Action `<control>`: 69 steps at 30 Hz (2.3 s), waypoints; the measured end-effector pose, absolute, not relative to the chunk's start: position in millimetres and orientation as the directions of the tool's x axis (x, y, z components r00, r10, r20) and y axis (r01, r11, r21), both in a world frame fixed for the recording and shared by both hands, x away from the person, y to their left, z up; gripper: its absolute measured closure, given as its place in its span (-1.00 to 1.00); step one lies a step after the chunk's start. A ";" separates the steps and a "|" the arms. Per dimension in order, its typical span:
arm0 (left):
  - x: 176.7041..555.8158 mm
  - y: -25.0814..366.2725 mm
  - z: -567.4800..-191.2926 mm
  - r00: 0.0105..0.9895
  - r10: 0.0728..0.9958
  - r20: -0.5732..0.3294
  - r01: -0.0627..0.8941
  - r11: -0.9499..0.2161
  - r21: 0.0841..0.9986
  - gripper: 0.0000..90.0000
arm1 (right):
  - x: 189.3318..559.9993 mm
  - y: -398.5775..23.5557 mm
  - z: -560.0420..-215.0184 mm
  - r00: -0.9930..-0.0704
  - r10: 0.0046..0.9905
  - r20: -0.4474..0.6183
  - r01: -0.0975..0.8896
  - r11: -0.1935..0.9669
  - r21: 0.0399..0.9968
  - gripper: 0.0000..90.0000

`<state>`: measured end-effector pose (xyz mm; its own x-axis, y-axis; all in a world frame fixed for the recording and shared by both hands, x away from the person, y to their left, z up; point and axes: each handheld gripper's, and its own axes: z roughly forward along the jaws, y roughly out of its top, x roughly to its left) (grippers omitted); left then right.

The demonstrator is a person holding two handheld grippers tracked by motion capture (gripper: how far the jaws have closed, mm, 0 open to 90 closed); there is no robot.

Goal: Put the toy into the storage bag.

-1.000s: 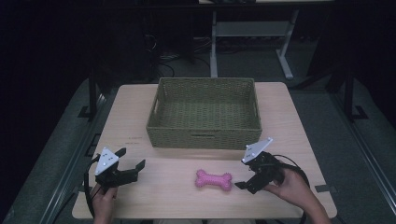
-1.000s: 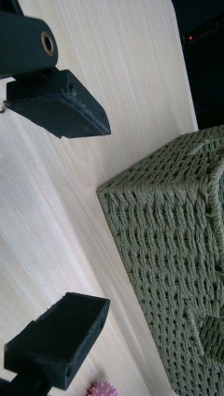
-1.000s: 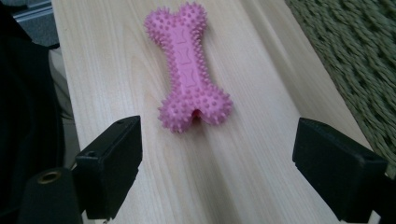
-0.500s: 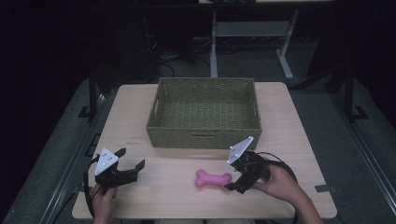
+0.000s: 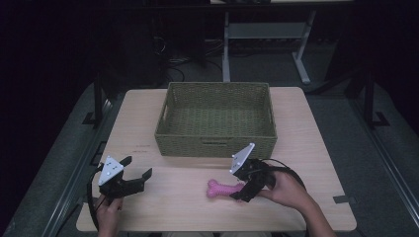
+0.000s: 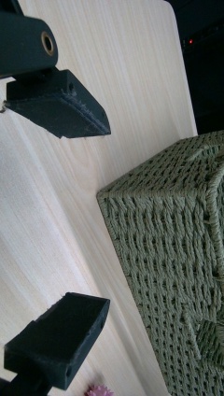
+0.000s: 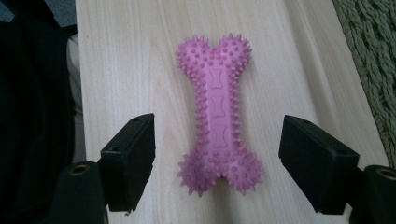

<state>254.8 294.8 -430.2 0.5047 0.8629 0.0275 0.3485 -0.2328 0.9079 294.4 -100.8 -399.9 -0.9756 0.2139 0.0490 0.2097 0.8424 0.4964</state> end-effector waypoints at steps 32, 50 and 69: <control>256.0 295.3 -430.2 0.510 0.860 0.026 0.349 -0.234 0.908 -0.69 | 301.9 -65.0 -426.3 -0.986 0.165 0.028 0.163 0.908 0.386 -0.07; 256.2 296.5 -430.5 0.506 0.862 0.020 0.352 -0.229 0.907 -0.69 | 301.7 -57.0 -435.9 -0.989 0.149 -0.005 0.139 0.929 0.343 0.09; 256.0 299.2 -430.2 0.499 0.867 0.012 0.354 -0.216 0.910 -0.69 | 302.2 -56.4 -436.1 -0.990 0.141 -0.004 0.130 0.928 0.349 0.27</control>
